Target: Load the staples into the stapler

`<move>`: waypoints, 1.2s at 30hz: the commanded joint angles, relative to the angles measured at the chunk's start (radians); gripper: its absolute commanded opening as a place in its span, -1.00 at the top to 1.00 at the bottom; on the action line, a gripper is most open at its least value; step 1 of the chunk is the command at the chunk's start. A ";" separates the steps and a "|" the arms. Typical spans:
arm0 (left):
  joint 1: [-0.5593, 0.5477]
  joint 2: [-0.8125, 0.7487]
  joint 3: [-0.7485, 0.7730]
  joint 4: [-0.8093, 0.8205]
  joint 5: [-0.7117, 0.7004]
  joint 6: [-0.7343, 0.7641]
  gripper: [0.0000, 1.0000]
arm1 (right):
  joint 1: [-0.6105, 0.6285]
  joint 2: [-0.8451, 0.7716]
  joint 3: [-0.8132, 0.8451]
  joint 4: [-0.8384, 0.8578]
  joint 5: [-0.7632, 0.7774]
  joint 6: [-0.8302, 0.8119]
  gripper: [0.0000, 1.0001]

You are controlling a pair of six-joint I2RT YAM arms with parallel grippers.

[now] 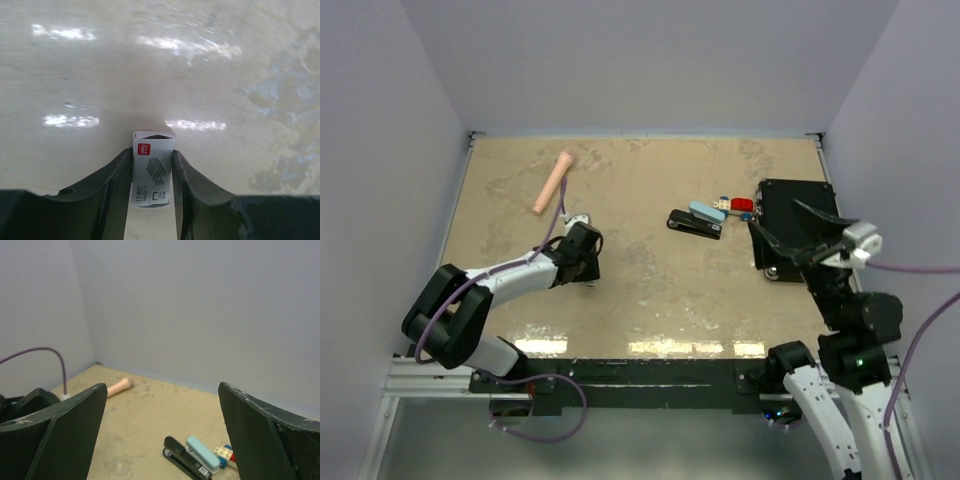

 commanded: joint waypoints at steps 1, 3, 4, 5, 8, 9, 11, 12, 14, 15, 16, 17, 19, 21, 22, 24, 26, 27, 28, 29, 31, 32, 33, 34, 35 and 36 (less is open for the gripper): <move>-0.092 0.044 0.033 -0.019 0.101 0.114 0.18 | 0.001 0.213 0.076 -0.062 -0.194 0.074 -0.97; -0.132 0.057 0.041 -0.011 0.113 0.136 0.16 | 0.000 0.287 0.089 -0.066 -0.221 0.115 -0.97; -0.145 0.062 0.047 -0.007 0.120 0.158 0.14 | 0.000 0.356 0.092 -0.064 -0.256 0.128 -0.97; -0.158 0.070 0.052 0.001 0.127 0.169 0.13 | 0.000 0.387 0.093 -0.060 -0.278 0.143 -0.97; -0.210 0.083 0.063 0.019 0.142 0.211 0.08 | 0.002 0.511 0.080 -0.020 -0.382 0.185 -0.97; -0.236 0.086 0.064 0.026 0.151 0.221 0.07 | 0.002 0.542 0.072 0.005 -0.405 0.206 -0.97; -0.260 0.091 0.067 0.041 0.162 0.251 0.03 | 0.002 0.607 0.047 0.051 -0.441 0.226 -0.97; -0.278 0.091 0.067 0.044 0.162 0.257 0.00 | 0.000 0.626 0.041 0.058 -0.441 0.241 -0.97; -0.298 0.087 0.066 0.050 0.165 0.280 -0.11 | 0.003 0.663 0.031 0.063 -0.442 0.245 -0.97; -0.312 0.080 0.064 0.049 0.156 0.283 -0.14 | 0.003 0.698 0.027 0.056 -0.450 0.234 -0.97; -0.318 0.074 0.056 0.050 0.148 0.289 -0.24 | 0.003 0.723 0.026 0.040 -0.452 0.228 -0.97; -0.324 0.054 0.052 0.052 0.142 0.288 -0.31 | 0.009 0.741 0.026 0.031 -0.453 0.219 -0.97; -0.326 0.033 0.032 0.053 0.125 0.283 -0.46 | 0.020 0.804 0.018 0.023 -0.450 0.208 -0.97; -0.327 0.001 0.021 0.050 0.102 0.277 -0.55 | 0.046 0.845 0.006 0.028 -0.452 0.202 -0.97; -0.326 -0.016 0.015 0.044 0.093 0.260 -0.62 | 0.060 0.882 0.003 0.037 -0.450 0.200 -0.97; -0.327 -0.028 0.010 0.021 0.059 0.246 -0.64 | 0.104 0.916 -0.005 0.049 -0.439 0.200 -0.97; -0.327 -0.041 -0.002 0.015 0.047 0.235 -0.64 | 0.141 0.958 -0.016 0.074 -0.423 0.200 -0.97; -0.327 -0.042 -0.006 0.015 0.042 0.235 -0.64 | 0.149 0.967 -0.019 0.083 -0.416 0.202 -0.97; -0.329 -0.041 -0.013 0.012 0.042 0.231 -0.64 | 0.162 0.987 -0.026 0.104 -0.407 0.205 -0.97; -0.329 -0.038 -0.014 0.010 0.035 0.226 -0.65 | 0.169 0.994 -0.031 0.115 -0.403 0.209 -0.97; -0.329 -0.024 -0.014 -0.017 0.013 0.199 -0.65 | 0.184 1.022 -0.039 0.143 -0.395 0.215 -0.97; -0.329 -0.018 -0.014 -0.028 -0.001 0.188 -0.65 | 0.189 1.033 -0.042 0.154 -0.393 0.220 -0.97; -0.329 -0.012 -0.013 -0.039 -0.028 0.179 -0.65 | 0.193 1.040 -0.045 0.160 -0.392 0.222 -0.97; -0.329 -0.003 -0.010 -0.059 -0.040 0.159 -0.65 | 0.199 1.048 -0.051 0.173 -0.392 0.225 -0.97; -0.329 -0.001 -0.010 -0.063 -0.051 0.153 -0.65 | 0.202 1.063 -0.054 0.181 -0.389 0.229 -0.97; -0.329 -0.001 -0.011 -0.066 -0.065 0.148 -0.65 | 0.205 1.068 -0.057 0.187 -0.389 0.232 -0.97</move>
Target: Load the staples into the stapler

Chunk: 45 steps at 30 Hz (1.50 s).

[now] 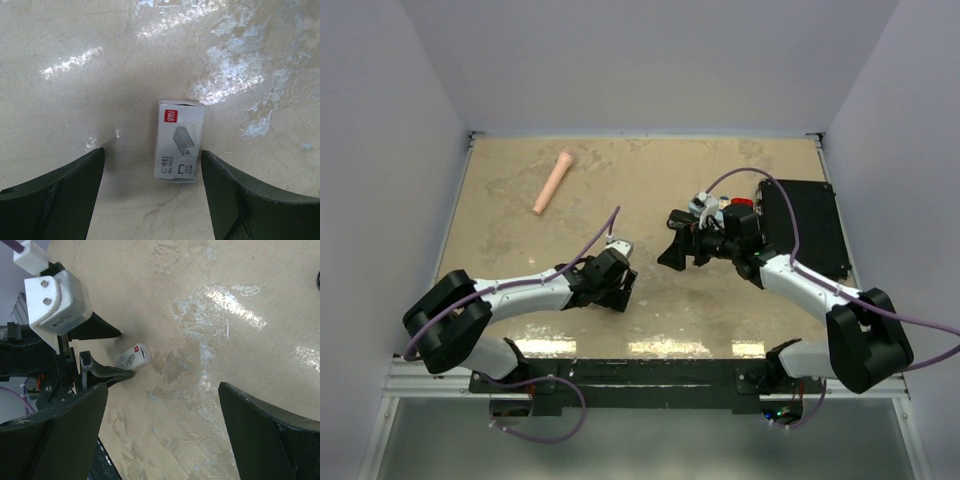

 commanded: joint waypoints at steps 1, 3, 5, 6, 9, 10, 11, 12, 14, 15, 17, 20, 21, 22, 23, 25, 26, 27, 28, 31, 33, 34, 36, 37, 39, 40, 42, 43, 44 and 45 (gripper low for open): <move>-0.003 0.010 -0.006 -0.051 -0.083 -0.071 -0.65 | 0.023 0.025 -0.020 0.111 0.013 0.023 -0.97; -0.001 0.006 -0.009 -0.052 -0.097 -0.083 -0.63 | 0.028 0.031 -0.025 0.120 0.013 0.023 -0.97; -0.003 0.004 -0.011 -0.039 -0.080 -0.086 -0.60 | 0.032 0.033 -0.034 0.129 0.016 0.024 -0.97; -0.003 0.006 -0.009 -0.032 -0.065 -0.088 -0.57 | 0.032 0.027 -0.037 0.131 0.023 0.023 -0.97; -0.004 0.010 -0.012 0.013 0.030 -0.075 -0.51 | 0.032 0.004 -0.045 0.119 0.042 0.014 -0.97; -0.006 0.012 -0.012 0.039 0.052 -0.071 -0.50 | 0.032 -0.005 -0.049 0.108 0.049 0.012 -0.97; -0.012 0.015 -0.012 0.051 0.073 -0.066 -0.49 | 0.034 -0.013 -0.053 0.105 0.057 0.008 -0.97; -0.017 0.016 -0.009 0.060 0.079 -0.060 -0.49 | 0.032 -0.022 -0.056 0.102 0.063 0.006 -0.97; -0.021 0.032 0.000 0.065 0.092 -0.054 -0.47 | 0.034 -0.050 -0.065 0.095 0.082 0.004 -0.97; -0.024 0.038 0.014 0.060 0.099 -0.049 -0.44 | 0.032 -0.058 -0.066 0.092 0.089 0.004 -0.97; -0.032 0.056 0.024 0.050 0.125 -0.049 -0.40 | 0.032 -0.081 -0.074 0.079 0.105 0.004 -0.97; -0.058 0.068 0.035 0.063 0.181 -0.063 -0.38 | 0.032 -0.111 -0.086 0.065 0.132 0.003 -0.97; -0.066 0.071 0.043 0.070 0.194 -0.071 -0.37 | 0.034 -0.117 -0.089 0.060 0.140 0.000 -0.97; -0.075 0.079 0.046 0.080 0.208 -0.074 -0.37 | 0.034 -0.127 -0.095 0.048 0.150 0.000 -0.97; -0.095 0.082 0.052 0.085 0.218 -0.080 -0.37 | 0.034 -0.139 -0.097 0.042 0.169 -0.003 -0.97; -0.110 0.096 0.074 0.097 0.254 -0.092 -0.37 | 0.032 -0.157 -0.106 0.027 0.189 -0.003 -0.97; -0.122 0.099 0.081 0.102 0.273 -0.095 -0.38 | 0.034 -0.177 -0.112 0.025 0.198 -0.003 -0.97; -0.127 0.102 0.093 0.109 0.282 -0.100 -0.38 | 0.032 -0.189 -0.118 0.023 0.225 -0.002 -0.97; -0.130 0.105 0.100 0.123 0.290 -0.101 -0.37 | 0.034 -0.199 -0.128 0.020 0.238 0.000 -0.97; -0.135 0.098 0.118 0.105 0.271 -0.092 -0.38 | 0.034 -0.242 -0.138 0.007 0.285 0.003 -0.97; -0.135 0.082 0.136 0.079 0.222 -0.068 -0.38 | 0.034 -0.269 -0.139 -0.003 0.302 0.001 -0.97; -0.135 0.061 0.143 0.047 0.186 -0.062 -0.38 | 0.032 -0.277 -0.140 -0.013 0.319 0.000 -0.97; -0.133 0.020 0.153 0.015 0.109 -0.060 -0.39 | 0.032 -0.291 -0.140 -0.023 0.330 -0.005 -0.97; -0.132 0.006 0.153 -0.013 0.078 -0.065 -0.41 | 0.034 -0.295 -0.139 -0.032 0.335 -0.008 -0.97; -0.126 -0.027 0.150 -0.039 -0.018 -0.090 -0.45 | 0.034 -0.300 -0.142 -0.038 0.335 -0.011 -0.97; -0.104 -0.033 0.146 -0.045 -0.035 -0.095 -0.45 | 0.034 -0.300 -0.143 -0.036 0.332 -0.012 -0.97; -0.069 -0.031 0.130 -0.039 -0.020 -0.103 -0.48 | 0.034 -0.299 -0.149 -0.032 0.313 -0.011 -0.97; -0.031 -0.028 0.130 -0.020 0.000 -0.103 -0.48 | 0.032 -0.294 -0.154 -0.027 0.303 -0.009 -0.97; -0.014 -0.024 0.126 -0.007 0.045 -0.104 -0.48 | 0.032 -0.288 -0.155 -0.024 0.281 -0.011 -0.97; 0.000 -0.015 0.121 0.011 0.066 -0.109 -0.48 | 0.032 -0.282 -0.160 -0.024 0.270 -0.012 -0.97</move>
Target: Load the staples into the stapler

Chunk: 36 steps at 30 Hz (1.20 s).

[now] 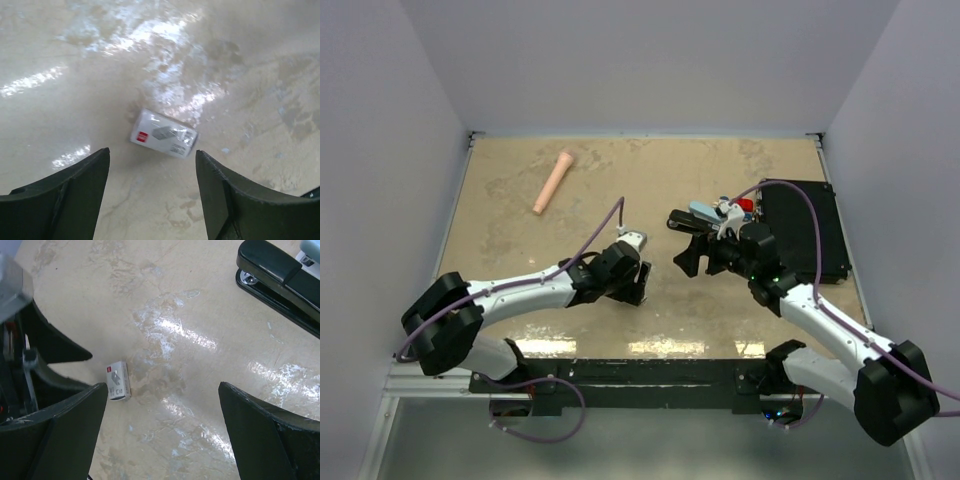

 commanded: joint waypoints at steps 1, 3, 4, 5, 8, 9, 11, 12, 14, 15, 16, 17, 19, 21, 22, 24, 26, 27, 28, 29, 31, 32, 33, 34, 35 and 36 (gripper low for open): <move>0.088 0.006 0.009 0.063 0.032 -0.034 -0.48 | 0.004 0.008 -0.020 0.007 -0.029 -0.021 -0.97; 0.093 0.029 0.015 0.104 0.045 -0.040 -0.45 | 0.006 0.019 -0.030 0.005 -0.040 -0.025 -0.97; 0.099 0.040 0.022 0.111 0.045 -0.042 -0.43 | 0.004 0.024 -0.041 0.004 -0.043 -0.025 -0.97; 0.100 0.054 0.033 0.112 0.037 -0.043 -0.41 | 0.006 0.031 -0.047 0.004 -0.049 -0.018 -0.97; 0.111 0.104 0.065 0.103 0.008 -0.062 -0.26 | 0.010 0.042 -0.078 0.028 -0.078 0.011 -0.93; 0.111 0.124 0.074 0.098 0.002 -0.071 -0.25 | 0.013 0.056 -0.086 0.036 -0.082 0.019 -0.93; 0.112 0.138 0.081 0.085 -0.018 -0.088 -0.18 | 0.030 0.074 -0.098 0.051 -0.084 0.045 -0.86; 0.112 0.146 0.076 0.083 -0.018 -0.097 -0.15 | 0.052 0.097 -0.102 0.062 -0.086 0.054 -0.85; 0.113 0.147 0.070 0.089 -0.016 -0.106 -0.12 | 0.078 0.123 -0.110 0.103 -0.084 0.080 -0.79; 0.112 0.146 0.061 0.098 -0.015 -0.117 -0.10 | 0.105 0.135 -0.113 0.141 -0.083 0.090 -0.76; 0.112 0.146 0.056 0.101 -0.013 -0.122 -0.08 | 0.118 0.169 -0.112 0.160 -0.081 0.100 -0.72; 0.114 0.146 0.052 0.103 -0.013 -0.128 -0.05 | 0.131 0.186 -0.113 0.181 -0.083 0.123 -0.65; 0.113 0.143 0.039 0.108 -0.013 -0.145 -0.04 | 0.170 0.243 -0.112 0.250 -0.086 0.145 -0.58; 0.113 0.140 0.026 0.111 -0.018 -0.155 -0.02 | 0.205 0.284 -0.107 0.318 -0.092 0.174 -0.48; 0.112 0.137 0.019 0.111 -0.019 -0.162 -0.02 | 0.216 0.304 -0.104 0.339 -0.092 0.191 -0.39; 0.112 0.131 0.004 0.112 -0.021 -0.174 -0.01 | 0.243 0.370 -0.096 0.399 -0.101 0.209 -0.29; 0.112 0.124 -0.014 0.117 -0.018 -0.180 -0.01 | 0.257 0.436 -0.093 0.447 -0.121 0.235 -0.13; 0.114 0.118 -0.019 0.118 -0.019 -0.188 -0.01 | 0.268 0.454 -0.093 0.494 -0.139 0.246 -0.08; 0.114 0.114 -0.025 0.121 -0.021 -0.189 -0.01 | 0.268 0.476 -0.095 0.516 -0.148 0.266 0.01; 0.114 0.111 -0.036 0.121 -0.023 -0.191 -0.01 | 0.271 0.505 -0.096 0.537 -0.156 0.275 0.04; 0.116 0.098 -0.047 0.127 -0.021 -0.198 -0.01 | 0.273 0.533 -0.093 0.574 -0.168 0.287 0.13; 0.114 0.095 -0.056 0.127 -0.021 -0.201 -0.01 | 0.271 0.540 -0.090 0.580 -0.173 0.292 0.15; 0.114 0.088 -0.060 0.131 -0.021 -0.206 -0.01 | 0.273 0.556 -0.086 0.596 -0.179 0.292 0.17; 0.114 0.083 -0.063 0.131 -0.021 -0.211 -0.01 | 0.273 0.562 -0.083 0.600 -0.185 0.297 0.18; 0.114 0.074 -0.073 0.131 -0.023 -0.218 -0.01 | 0.273 0.570 -0.078 0.605 -0.187 0.298 0.20; 0.114 0.068 -0.077 0.132 -0.026 -0.221 -0.01 | 0.274 0.580 -0.070 0.613 -0.193 0.300 0.21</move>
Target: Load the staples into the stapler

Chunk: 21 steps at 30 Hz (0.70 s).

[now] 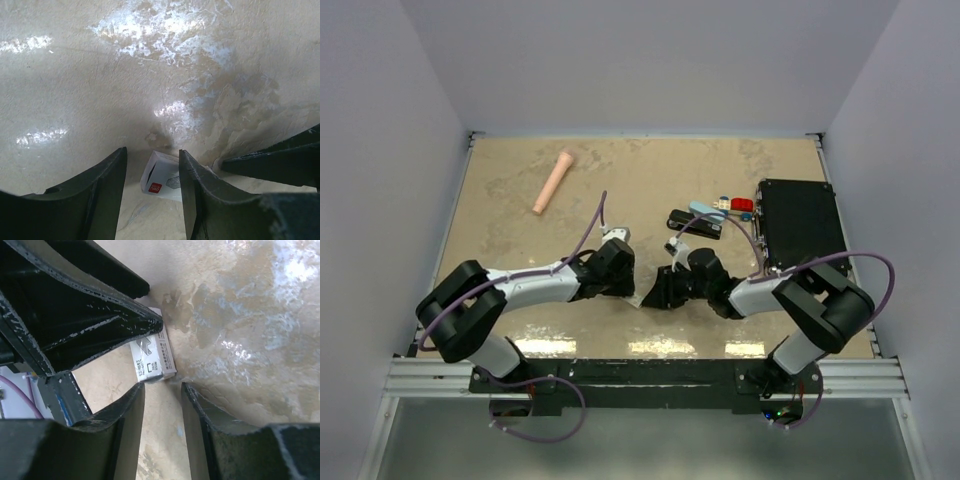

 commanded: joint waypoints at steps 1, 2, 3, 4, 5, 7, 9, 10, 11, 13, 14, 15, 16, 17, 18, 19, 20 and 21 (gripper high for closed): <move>0.005 -0.046 -0.035 0.013 -0.025 -0.045 -0.01 | 0.006 0.031 0.042 0.103 -0.049 0.037 0.25; 0.005 -0.055 -0.043 0.012 -0.033 -0.053 -0.01 | 0.006 0.038 0.045 0.109 -0.053 0.040 0.26; 0.008 -0.058 -0.048 0.010 -0.034 -0.054 -0.01 | 0.004 0.050 0.051 0.123 -0.056 0.043 0.28; 0.008 -0.064 -0.051 0.010 -0.034 -0.056 -0.01 | 0.006 0.058 0.055 0.128 -0.060 0.048 0.29; 0.007 -0.074 -0.057 0.007 -0.036 -0.062 -0.01 | 0.006 0.064 0.061 0.131 -0.066 0.048 0.30; 0.008 -0.086 -0.066 0.004 -0.041 -0.071 -0.01 | 0.004 0.090 0.080 0.140 -0.072 0.049 0.34; 0.010 -0.110 -0.083 0.003 -0.039 -0.084 -0.01 | 0.006 0.110 0.098 0.155 -0.086 0.051 0.38; 0.008 -0.120 -0.095 0.003 -0.042 -0.085 -0.01 | 0.006 0.133 0.104 0.159 -0.090 0.052 0.40; 0.010 -0.138 -0.101 0.001 -0.044 -0.091 -0.01 | 0.006 0.140 0.118 0.160 -0.105 0.052 0.42; 0.011 -0.156 -0.117 -0.002 -0.059 -0.090 -0.03 | 0.004 0.159 0.130 0.153 -0.125 0.045 0.49; 0.013 -0.173 -0.118 -0.013 -0.067 -0.091 -0.04 | 0.006 0.156 0.132 0.146 -0.115 0.042 0.50; 0.011 -0.181 -0.120 -0.017 -0.073 -0.088 -0.05 | 0.004 0.150 0.131 0.131 -0.104 0.039 0.50; 0.011 -0.189 -0.127 -0.020 -0.079 -0.087 -0.06 | 0.006 0.141 0.127 0.122 -0.095 0.035 0.50; 0.011 -0.204 -0.130 -0.025 -0.079 -0.088 -0.07 | 0.006 0.121 0.127 0.111 -0.089 0.031 0.49; 0.011 -0.209 -0.135 -0.028 -0.077 -0.088 -0.07 | 0.004 0.110 0.127 0.073 -0.067 0.023 0.49; 0.013 -0.222 -0.144 -0.028 -0.070 -0.091 -0.08 | 0.004 0.098 0.129 0.053 -0.055 0.011 0.48; 0.013 -0.229 -0.147 -0.029 -0.065 -0.096 -0.08 | 0.004 0.075 0.131 0.022 -0.049 0.005 0.48; 0.011 -0.233 -0.153 -0.030 -0.061 -0.100 -0.07 | 0.006 0.064 0.132 0.008 -0.038 -0.004 0.47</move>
